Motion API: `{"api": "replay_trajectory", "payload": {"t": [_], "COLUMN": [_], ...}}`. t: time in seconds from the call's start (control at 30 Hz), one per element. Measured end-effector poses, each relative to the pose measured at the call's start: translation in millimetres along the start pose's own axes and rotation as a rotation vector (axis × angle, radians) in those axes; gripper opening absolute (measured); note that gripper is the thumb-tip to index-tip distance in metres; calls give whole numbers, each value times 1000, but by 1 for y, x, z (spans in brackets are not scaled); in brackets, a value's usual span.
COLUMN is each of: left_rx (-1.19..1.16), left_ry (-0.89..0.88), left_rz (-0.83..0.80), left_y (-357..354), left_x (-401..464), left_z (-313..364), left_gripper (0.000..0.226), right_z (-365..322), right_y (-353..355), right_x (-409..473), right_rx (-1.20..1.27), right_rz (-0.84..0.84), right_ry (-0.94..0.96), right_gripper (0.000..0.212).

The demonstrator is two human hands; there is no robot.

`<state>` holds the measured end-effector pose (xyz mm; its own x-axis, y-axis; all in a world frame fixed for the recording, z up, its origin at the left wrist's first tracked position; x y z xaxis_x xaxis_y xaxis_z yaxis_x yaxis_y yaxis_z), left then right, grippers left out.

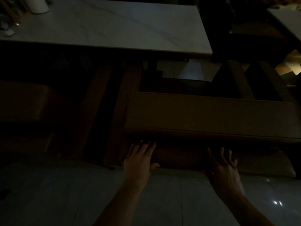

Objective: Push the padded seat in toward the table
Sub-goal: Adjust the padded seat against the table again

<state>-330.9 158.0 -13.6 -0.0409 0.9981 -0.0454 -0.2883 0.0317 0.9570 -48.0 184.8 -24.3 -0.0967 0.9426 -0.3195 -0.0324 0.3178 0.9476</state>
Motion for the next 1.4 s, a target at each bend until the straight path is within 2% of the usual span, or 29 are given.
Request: {"api": "replay_trajectory", "payload": {"t": [0.3,0.47,0.6,0.8,1.4], "left_rx": [-30,-3,-14,-25,-80], "left_ry": [2,-40,-73,-24,-18], "left_rz": [5,58,97,10,8], "left_y": [3,10,7,3,-1], "left_x": [-2,3,8,21,3], "left_z": [2,4,-1,-2,-3], "left_gripper": [74,77,78,75,72], "right_z": [0,3,1,-8,-9], "right_y": [6,-5,-5,11,3], "right_x": [-6,4,7,13,-8], "right_rx": [83,72,50,74,103], "right_rz": [50,-65,-81,28,100], "right_ry": [19,-14,-26,11,-21], "right_gripper": [77,84,87,83,80]}}
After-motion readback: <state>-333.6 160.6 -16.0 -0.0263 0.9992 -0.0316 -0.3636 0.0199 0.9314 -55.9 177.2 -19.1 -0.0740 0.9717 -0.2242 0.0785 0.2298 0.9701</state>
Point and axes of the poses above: each hand's wrist, its own x-axis towards the middle knuckle, its own y-axis out of the back of the hand, z = x × y, the point moved 8 cm from there along x, towards the middle knuckle, and after that the axes turned 1 degree about -x, right-handed, at the moved point
